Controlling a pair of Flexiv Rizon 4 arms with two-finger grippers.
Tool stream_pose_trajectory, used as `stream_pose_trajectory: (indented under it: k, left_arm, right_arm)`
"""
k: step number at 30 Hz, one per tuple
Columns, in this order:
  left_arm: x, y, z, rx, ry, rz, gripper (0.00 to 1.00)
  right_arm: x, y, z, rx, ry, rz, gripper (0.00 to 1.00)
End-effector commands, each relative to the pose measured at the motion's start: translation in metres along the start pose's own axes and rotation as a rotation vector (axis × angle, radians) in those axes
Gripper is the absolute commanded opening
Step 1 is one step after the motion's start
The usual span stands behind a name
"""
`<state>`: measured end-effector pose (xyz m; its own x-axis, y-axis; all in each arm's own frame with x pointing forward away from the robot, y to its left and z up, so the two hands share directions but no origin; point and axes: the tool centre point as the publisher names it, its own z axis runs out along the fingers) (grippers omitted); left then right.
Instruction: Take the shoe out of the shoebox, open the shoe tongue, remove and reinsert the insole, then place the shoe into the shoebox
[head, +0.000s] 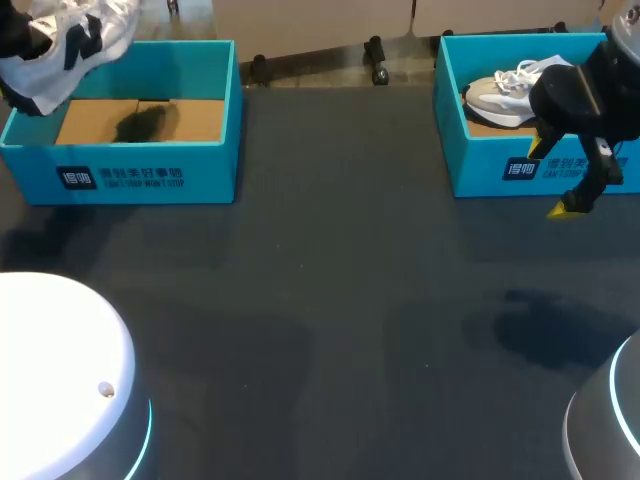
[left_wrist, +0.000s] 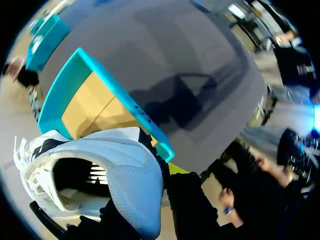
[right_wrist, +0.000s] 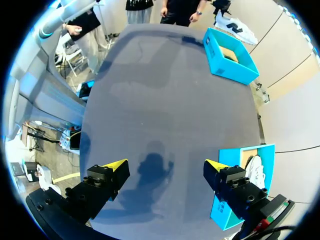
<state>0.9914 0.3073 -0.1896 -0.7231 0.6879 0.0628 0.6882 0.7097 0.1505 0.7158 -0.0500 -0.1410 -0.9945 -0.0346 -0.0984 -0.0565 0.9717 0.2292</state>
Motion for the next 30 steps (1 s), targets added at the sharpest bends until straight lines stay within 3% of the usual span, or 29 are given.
stream_pose_trajectory:
  k: [1, 12, 20, 30]
  left_arm:
    - [0.003, -0.004, -0.002, -0.021, -0.002, 0.080, 0.00]
    - [0.003, -0.004, -0.002, -0.021, -0.002, 0.080, 0.00]
    - [-0.007, 0.023, -0.010, -0.020, -0.005, 0.307, 0.00]
    - [-0.013, 0.043, -0.005, -0.046, 0.037, 0.676, 0.00]
  right_arm:
    - [-0.002, 0.001, 0.001, 0.003, 0.004, 0.001, 1.00]
    - [-0.002, 0.001, 0.001, 0.003, 0.004, 0.001, 1.00]
    - [-0.002, 0.001, 0.001, 0.003, 0.004, 0.001, 1.00]
    - [-0.002, 0.001, 0.001, 0.003, 0.004, 0.001, 1.00]
